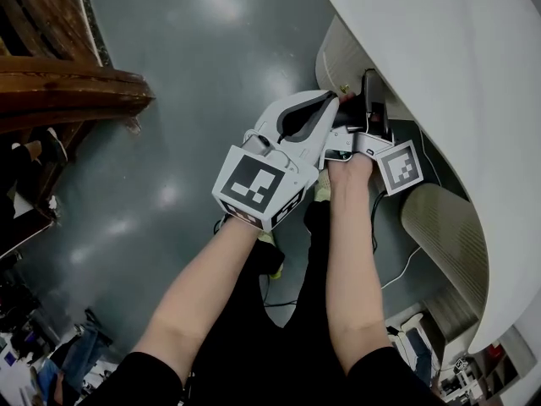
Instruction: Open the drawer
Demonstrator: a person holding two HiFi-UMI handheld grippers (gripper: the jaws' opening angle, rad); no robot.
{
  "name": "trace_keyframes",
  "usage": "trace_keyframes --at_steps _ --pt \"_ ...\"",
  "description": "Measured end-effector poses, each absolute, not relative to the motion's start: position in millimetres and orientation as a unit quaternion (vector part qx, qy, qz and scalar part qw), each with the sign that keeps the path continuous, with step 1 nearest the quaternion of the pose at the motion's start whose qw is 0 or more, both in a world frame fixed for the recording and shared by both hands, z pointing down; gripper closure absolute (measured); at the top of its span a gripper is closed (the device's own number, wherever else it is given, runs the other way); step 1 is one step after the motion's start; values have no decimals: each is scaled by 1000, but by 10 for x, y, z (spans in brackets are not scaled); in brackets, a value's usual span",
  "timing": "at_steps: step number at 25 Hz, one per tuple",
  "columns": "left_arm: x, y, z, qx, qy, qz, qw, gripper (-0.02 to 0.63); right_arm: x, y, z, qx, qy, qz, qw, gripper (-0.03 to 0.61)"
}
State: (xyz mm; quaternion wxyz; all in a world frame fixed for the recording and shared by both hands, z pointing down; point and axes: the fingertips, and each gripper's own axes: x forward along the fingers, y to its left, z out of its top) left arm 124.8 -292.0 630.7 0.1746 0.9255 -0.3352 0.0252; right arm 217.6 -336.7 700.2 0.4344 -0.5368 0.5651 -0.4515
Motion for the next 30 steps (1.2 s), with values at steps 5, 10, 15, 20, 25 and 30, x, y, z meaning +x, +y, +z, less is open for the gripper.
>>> trace_keyframes --at_steps 5,10,15,20,25,30 --pt "1235 -2850 6258 920 -345 28 183 604 2245 -3318 6978 -552 566 -447 419 469" --pt "1117 -2777 6241 913 -355 33 197 604 2080 -3244 6954 -547 573 -455 407 469" --pt "953 -2671 6178 908 -362 39 209 604 1716 -3063 6974 -537 582 -478 379 468" --pt "745 -2499 6127 900 -374 47 220 604 1432 -2853 7038 -535 585 -499 349 468" --pt "496 -2313 6089 893 -386 55 226 604 1148 -2665 7071 -529 587 -515 330 468" --pt "230 -2142 6107 887 -396 61 231 604 894 -2507 7111 -527 592 -521 317 468"
